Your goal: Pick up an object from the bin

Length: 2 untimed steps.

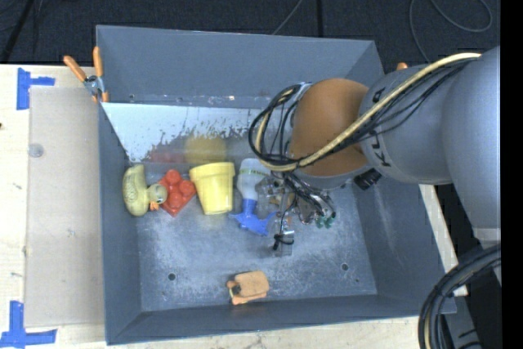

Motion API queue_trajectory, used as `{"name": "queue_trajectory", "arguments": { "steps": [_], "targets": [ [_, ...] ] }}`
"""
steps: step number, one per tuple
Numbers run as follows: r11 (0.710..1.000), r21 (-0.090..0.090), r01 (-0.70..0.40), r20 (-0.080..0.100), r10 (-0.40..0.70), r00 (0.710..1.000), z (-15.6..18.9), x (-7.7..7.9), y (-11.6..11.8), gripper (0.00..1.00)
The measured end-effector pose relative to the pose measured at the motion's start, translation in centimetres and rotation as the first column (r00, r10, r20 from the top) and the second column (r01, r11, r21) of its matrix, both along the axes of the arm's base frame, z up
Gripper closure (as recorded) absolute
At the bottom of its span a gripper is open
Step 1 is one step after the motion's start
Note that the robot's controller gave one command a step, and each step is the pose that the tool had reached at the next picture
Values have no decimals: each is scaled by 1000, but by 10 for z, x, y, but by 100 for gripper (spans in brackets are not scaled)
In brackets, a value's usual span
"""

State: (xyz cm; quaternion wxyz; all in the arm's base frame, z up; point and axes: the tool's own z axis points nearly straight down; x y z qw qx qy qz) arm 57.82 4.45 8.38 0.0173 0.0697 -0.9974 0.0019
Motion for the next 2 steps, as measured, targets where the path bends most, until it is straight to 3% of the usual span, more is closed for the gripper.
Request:
{"name": "queue_trajectory", "arguments": {
  "steps": [1,2],
  "targets": [
    [1000,1,0,5,0,1000,1,1,0,0],
    [999,-2,34,-5,-34,999,-9,6,3,100]
  ]
}}
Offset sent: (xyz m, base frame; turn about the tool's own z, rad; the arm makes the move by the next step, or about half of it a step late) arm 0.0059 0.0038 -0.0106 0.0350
